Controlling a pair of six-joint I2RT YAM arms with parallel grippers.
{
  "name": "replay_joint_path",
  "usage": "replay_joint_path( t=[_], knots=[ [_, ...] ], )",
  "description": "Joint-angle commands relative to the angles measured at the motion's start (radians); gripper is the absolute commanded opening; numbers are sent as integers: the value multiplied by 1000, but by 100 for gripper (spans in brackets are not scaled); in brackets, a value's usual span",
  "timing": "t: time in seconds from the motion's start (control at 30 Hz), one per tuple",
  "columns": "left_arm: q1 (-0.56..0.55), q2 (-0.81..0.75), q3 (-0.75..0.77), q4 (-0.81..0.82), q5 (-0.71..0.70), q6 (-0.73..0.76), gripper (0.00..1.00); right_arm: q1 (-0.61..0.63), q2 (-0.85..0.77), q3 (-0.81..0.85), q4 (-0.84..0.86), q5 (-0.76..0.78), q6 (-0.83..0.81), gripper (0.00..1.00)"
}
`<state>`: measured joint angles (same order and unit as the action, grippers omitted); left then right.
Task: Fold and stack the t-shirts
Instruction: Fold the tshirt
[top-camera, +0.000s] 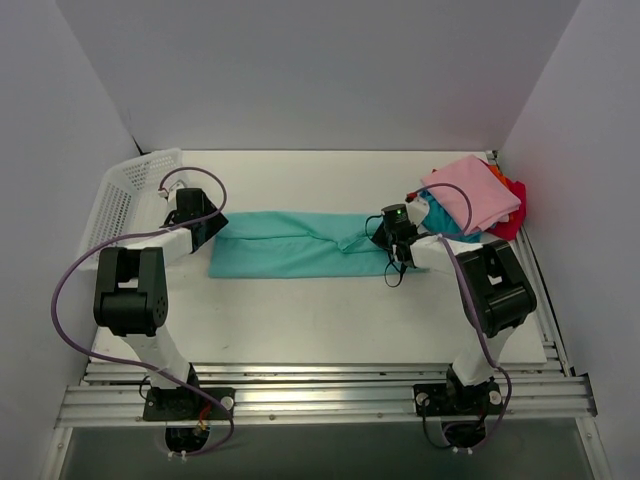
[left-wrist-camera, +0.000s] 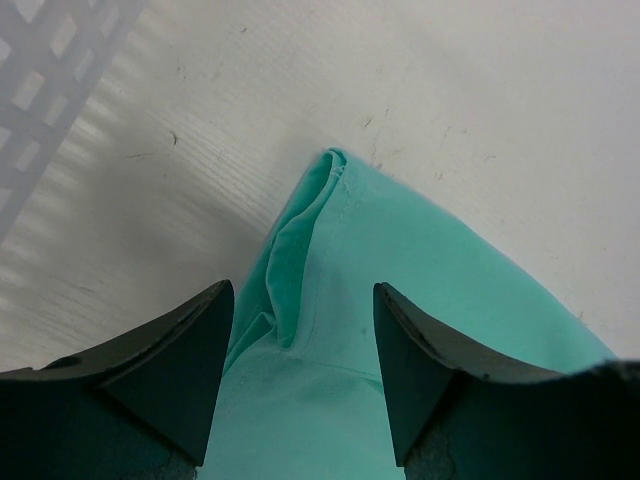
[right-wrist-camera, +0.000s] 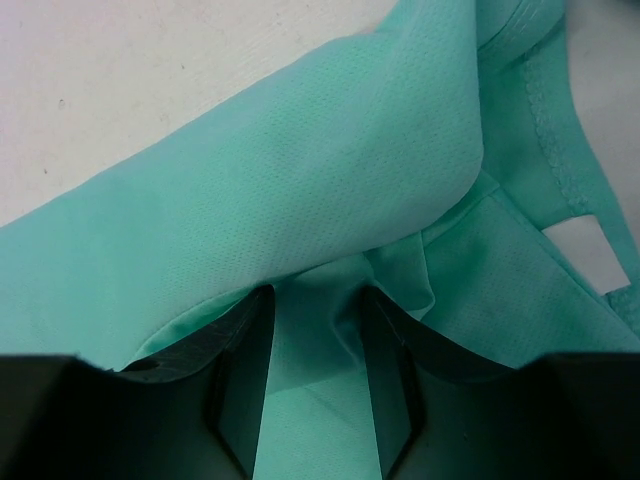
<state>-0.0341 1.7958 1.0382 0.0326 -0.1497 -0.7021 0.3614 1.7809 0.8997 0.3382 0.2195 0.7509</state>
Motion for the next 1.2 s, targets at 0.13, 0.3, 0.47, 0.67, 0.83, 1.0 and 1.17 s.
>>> replay_joint_path(
  t=[0.13, 0.3, 0.47, 0.67, 0.83, 1.0, 1.17],
  knots=[
    [66, -22, -9, 20, -90, -36, 67, -1, 18, -1, 15, 0, -8, 4],
    [68, -23, -10, 20, -88, -36, 67, 1, 40, 7, 18, -17, -16, 0],
    [68, -23, -12, 21, -88, -37, 67, -1, 9, -5, 19, -17, -18, 0],
    [68, -23, -12, 21, -90, -37, 67, 1, -124, -34, -31, 9, -19, 0],
    [68, -21, -12, 20, -90, -37, 67, 2, -199, -74, -70, 26, -28, 0],
    [66, -23, -13, 20, -90, -37, 67, 2, -207, -100, -80, 41, -27, 0],
    [68, -21, -12, 21, -90, -37, 67, 8, -219, -146, -88, 43, -10, 0]
  ],
)
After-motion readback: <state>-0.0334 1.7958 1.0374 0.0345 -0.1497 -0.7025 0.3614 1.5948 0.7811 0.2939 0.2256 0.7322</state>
